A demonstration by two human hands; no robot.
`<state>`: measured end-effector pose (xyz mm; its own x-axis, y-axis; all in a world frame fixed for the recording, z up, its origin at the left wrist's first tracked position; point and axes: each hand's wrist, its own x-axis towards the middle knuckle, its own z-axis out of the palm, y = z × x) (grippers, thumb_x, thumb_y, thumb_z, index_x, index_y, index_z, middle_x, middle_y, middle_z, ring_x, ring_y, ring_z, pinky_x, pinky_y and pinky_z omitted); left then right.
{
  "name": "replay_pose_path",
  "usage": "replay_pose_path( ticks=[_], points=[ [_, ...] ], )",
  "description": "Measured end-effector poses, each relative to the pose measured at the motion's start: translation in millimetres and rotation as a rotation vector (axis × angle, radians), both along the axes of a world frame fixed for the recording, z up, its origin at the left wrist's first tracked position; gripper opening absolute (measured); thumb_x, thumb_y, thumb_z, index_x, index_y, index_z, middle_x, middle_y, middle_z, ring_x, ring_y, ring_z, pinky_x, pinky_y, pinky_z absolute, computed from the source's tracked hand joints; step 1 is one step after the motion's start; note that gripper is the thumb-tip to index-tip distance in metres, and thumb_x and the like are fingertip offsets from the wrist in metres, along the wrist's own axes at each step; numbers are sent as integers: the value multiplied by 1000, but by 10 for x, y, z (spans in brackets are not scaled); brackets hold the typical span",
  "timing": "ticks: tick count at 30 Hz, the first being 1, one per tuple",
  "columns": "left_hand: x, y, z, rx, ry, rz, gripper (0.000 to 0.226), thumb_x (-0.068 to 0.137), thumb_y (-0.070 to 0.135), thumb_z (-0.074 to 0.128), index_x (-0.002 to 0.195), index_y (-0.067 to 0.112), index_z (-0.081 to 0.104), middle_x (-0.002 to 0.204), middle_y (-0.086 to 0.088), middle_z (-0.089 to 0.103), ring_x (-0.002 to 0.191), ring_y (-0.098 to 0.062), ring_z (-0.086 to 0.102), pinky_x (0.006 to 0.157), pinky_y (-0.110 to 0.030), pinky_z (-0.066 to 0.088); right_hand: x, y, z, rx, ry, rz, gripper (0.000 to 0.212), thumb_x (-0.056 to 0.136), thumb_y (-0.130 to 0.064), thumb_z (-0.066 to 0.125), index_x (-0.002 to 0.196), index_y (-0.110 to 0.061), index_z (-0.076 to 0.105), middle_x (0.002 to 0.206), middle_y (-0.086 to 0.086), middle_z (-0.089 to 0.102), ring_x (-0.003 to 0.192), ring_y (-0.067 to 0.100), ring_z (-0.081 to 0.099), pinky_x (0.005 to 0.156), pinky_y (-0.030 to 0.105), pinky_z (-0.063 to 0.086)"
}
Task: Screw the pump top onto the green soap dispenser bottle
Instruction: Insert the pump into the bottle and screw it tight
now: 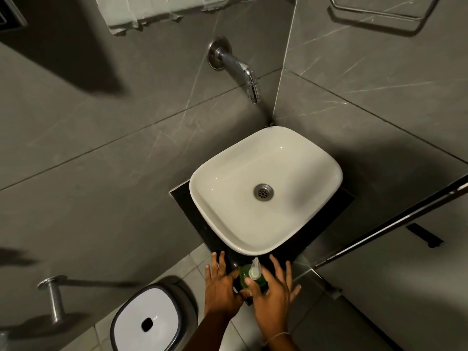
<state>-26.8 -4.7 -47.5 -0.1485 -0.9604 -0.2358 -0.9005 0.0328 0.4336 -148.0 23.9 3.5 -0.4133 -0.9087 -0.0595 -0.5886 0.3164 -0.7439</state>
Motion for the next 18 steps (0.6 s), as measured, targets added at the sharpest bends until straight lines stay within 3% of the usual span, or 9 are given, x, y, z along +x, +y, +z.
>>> replay_pose_path(
  ticks=[3,6,9,12,14,16,18],
  points=[
    [-7,-17,-1,19,-21,-9,60,73,63,58,126,36,54,162,-4,-2,145,-23,-22,121,-48,-1,19,-37,42,40,21,-84,33,55,-34,87,83,-30,70,132,-7,58,143,24,25,113,63,-2],
    [-15,-15,-4,12,-21,8,47,73,48,63,117,32,60,162,-5,1,141,-19,-27,121,-46,-2,75,-75,80,57,84,-130,53,50,-41,88,92,-16,66,126,5,60,138,31,35,112,65,7],
    [-5,-11,9,23,-13,11,52,72,54,62,119,32,59,162,-5,1,145,-23,-22,121,-47,-1,42,-50,72,19,17,-67,47,59,-38,85,102,-33,68,133,-7,55,144,23,23,113,63,-1],
    [-9,-22,15,32,-18,-3,58,71,61,60,123,35,56,162,-4,-1,146,-25,-20,121,-49,-2,-24,-42,62,-7,-26,-14,40,61,-32,85,93,-48,67,130,-17,52,144,20,21,114,62,-3],
    [-14,-23,18,31,-9,3,55,71,57,61,121,34,58,162,-4,-1,144,-22,-22,121,-50,-2,-22,-71,89,6,-14,-58,33,52,-36,88,78,-39,68,120,-10,59,138,25,32,115,60,4],
    [-12,-26,6,27,-19,11,46,72,49,62,115,31,61,162,-4,0,141,-19,-26,121,-50,-2,23,-102,129,2,24,-84,41,45,-42,90,70,-28,61,107,0,62,123,32,46,111,62,19],
    [-10,-23,-6,29,-21,21,43,73,46,64,112,30,62,162,-4,1,140,-18,-27,121,-50,-2,52,-109,149,-8,5,-93,45,45,-44,89,72,-31,55,106,1,62,120,33,48,108,64,23]
  ],
)
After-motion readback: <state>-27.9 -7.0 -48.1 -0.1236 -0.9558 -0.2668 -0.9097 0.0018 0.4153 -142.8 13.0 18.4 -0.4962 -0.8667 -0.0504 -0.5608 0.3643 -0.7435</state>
